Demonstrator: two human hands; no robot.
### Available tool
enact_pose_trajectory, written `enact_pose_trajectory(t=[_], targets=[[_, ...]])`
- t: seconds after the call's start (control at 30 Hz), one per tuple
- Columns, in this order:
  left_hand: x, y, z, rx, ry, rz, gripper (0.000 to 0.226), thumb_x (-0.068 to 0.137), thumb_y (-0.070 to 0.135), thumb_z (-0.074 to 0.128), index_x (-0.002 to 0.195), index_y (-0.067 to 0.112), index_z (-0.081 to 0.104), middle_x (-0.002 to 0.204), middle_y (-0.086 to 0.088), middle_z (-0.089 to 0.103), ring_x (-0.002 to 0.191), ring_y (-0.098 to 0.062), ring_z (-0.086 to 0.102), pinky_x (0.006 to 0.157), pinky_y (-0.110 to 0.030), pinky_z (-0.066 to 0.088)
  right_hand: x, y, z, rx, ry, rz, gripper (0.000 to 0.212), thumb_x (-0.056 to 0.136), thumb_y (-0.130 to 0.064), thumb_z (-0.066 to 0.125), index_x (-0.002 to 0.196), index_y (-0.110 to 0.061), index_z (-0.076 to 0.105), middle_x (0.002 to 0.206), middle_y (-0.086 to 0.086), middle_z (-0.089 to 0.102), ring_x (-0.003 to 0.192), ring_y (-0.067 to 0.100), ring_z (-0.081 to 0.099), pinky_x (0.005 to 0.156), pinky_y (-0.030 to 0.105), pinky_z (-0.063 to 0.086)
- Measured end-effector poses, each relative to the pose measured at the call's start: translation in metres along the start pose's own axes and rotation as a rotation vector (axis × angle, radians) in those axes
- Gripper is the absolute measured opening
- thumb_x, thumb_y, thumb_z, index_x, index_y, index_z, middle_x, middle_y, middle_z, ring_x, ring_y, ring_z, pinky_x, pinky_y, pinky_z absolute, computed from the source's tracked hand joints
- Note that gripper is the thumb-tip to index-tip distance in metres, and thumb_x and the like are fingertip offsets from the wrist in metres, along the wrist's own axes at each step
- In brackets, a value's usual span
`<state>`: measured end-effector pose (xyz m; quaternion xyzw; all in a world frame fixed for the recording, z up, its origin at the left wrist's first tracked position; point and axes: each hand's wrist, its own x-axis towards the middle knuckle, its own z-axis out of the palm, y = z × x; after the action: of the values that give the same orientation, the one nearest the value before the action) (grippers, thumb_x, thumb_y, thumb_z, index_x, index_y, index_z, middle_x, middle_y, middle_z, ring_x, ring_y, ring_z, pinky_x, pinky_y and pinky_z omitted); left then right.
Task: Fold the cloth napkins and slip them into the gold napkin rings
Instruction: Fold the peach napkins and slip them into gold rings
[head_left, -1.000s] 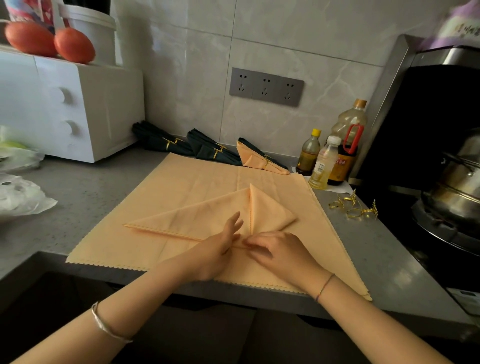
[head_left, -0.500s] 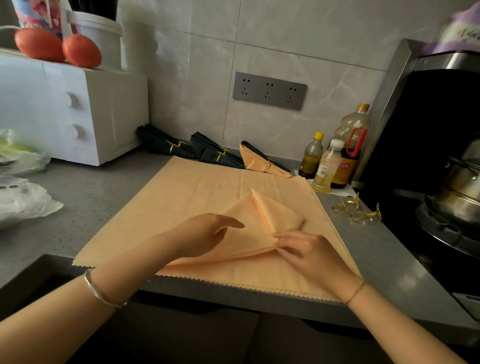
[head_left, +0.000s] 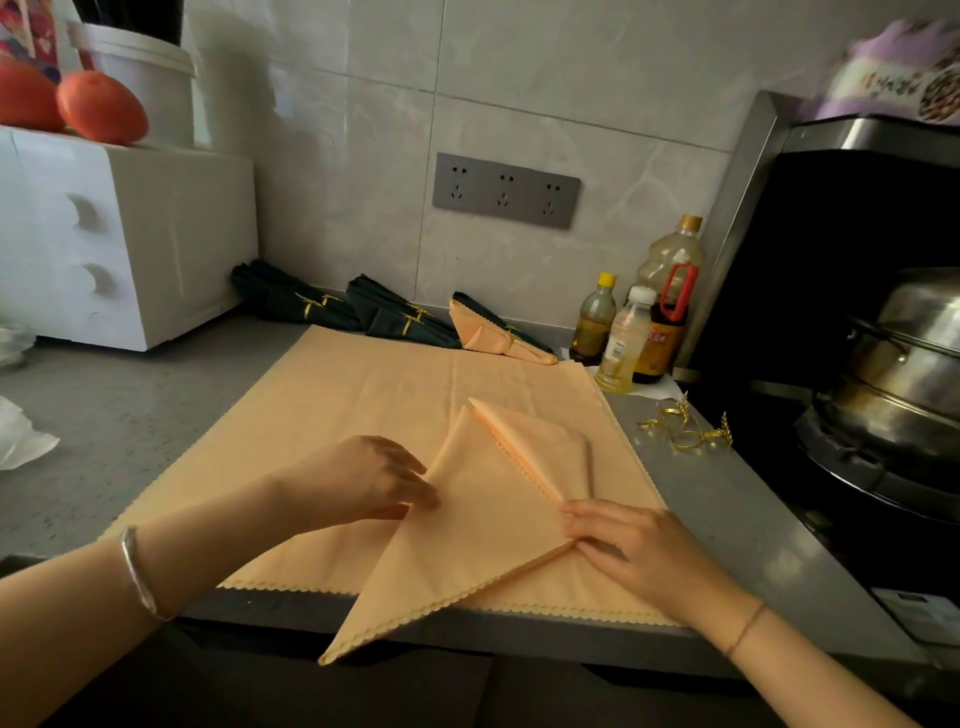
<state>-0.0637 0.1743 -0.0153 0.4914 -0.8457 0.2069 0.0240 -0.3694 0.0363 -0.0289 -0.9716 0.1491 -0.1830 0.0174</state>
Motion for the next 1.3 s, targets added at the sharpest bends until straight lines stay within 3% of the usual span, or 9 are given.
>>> enact_pose_trajectory(t=[0.13,0.2,0.27,0.37,0.5,0.63,0.93,1.2,1.3], targets=[[-0.002,-0.002,0.005,-0.143,-0.008,-0.082,0.041,0.066,0.025,0.086,0.103,0.033,0.073,0.099,0.013,0.072,0.091,-0.007,0.068,0.080,-0.021,0.052,0.000,-0.001,0.000,0.046,0.003,0.092,0.026,0.085,-0.046,0.052,0.092,-0.032,0.073,0.114,-0.024,0.061,0.091,-0.013,0.054,0.084,-0.008,0.031],[-0.001,-0.006,0.008,-0.274,-0.012,-0.211,0.033,0.081,0.022,0.074,0.110,0.036,0.070,0.107,0.013,0.068,0.099,-0.007,0.063,0.085,-0.019,0.047,0.002,0.001,0.003,0.088,0.028,0.167,0.030,0.082,-0.050,0.051,0.094,-0.032,0.073,0.115,-0.032,0.053,0.092,-0.016,0.053,0.082,-0.006,0.033],[0.000,-0.006,0.011,-0.409,-0.017,-0.392,0.024,0.089,0.040,0.057,0.107,0.033,0.071,0.105,0.013,0.065,0.097,-0.003,0.059,0.082,-0.016,0.045,0.005,0.002,0.005,0.149,0.040,0.237,0.028,0.081,-0.048,0.055,0.093,-0.031,0.073,0.114,-0.034,0.052,0.093,-0.018,0.053,0.085,0.001,0.041],[0.010,-0.003,0.013,-0.637,0.127,-0.596,0.059,0.073,0.075,0.044,0.082,0.022,0.070,0.077,0.017,0.061,0.077,0.002,0.056,0.065,-0.010,0.041,0.011,0.001,0.007,0.206,0.077,0.299,0.010,0.082,-0.036,0.066,0.090,-0.032,0.070,0.109,-0.030,0.058,0.089,-0.011,0.058,0.080,0.007,0.048],[0.031,-0.009,0.021,-0.775,0.015,-0.791,0.027,0.080,0.051,0.065,0.091,0.027,0.061,0.078,0.010,0.062,0.069,-0.003,0.054,0.063,-0.014,0.040,0.020,0.002,0.007,0.340,0.085,0.376,0.025,0.077,-0.030,0.072,0.090,-0.043,0.055,0.097,-0.018,0.061,0.078,0.003,0.060,0.068,0.020,0.053],[0.046,-0.013,0.028,-0.807,-0.064,-0.916,0.034,0.084,0.043,0.068,0.110,0.023,0.061,0.083,0.007,0.062,0.074,-0.007,0.055,0.066,-0.019,0.044,0.040,0.014,0.007,0.448,0.097,0.417,0.034,0.078,-0.016,0.071,0.099,-0.037,0.054,0.095,-0.011,0.053,0.076,0.009,0.053,0.066,0.016,0.045],[0.075,-0.017,0.034,-0.735,-0.090,-0.957,0.035,0.088,0.037,0.064,0.117,0.018,0.060,0.095,0.005,0.057,0.087,-0.012,0.051,0.067,-0.019,0.039,0.103,0.073,0.039,0.537,0.118,0.664,0.026,0.091,-0.021,0.056,0.117,-0.022,0.054,0.119,-0.005,0.054,0.115,0.012,0.050,0.096,0.024,0.038],[0.095,-0.038,0.035,-0.666,-0.011,-1.079,0.027,0.094,0.022,0.051,0.120,0.025,0.058,0.116,0.001,0.062,0.105,-0.017,0.056,0.084,-0.026,0.044,0.093,0.063,0.024,0.782,0.228,0.634,0.025,0.083,-0.018,0.070,0.101,-0.027,0.056,0.064,-0.002,0.062,0.058,0.006,0.057,0.060,0.022,0.043],[0.105,-0.042,0.040,-0.652,0.001,-1.054,0.025,0.096,0.021,0.050,0.118,0.029,0.059,0.117,0.002,0.061,0.108,-0.017,0.056,0.087,-0.026,0.043,0.091,0.058,0.027,0.828,0.238,0.610,0.025,0.084,-0.020,0.069,0.104,-0.028,0.056,0.060,-0.003,0.062,0.057,0.006,0.057,0.061,0.021,0.041]])
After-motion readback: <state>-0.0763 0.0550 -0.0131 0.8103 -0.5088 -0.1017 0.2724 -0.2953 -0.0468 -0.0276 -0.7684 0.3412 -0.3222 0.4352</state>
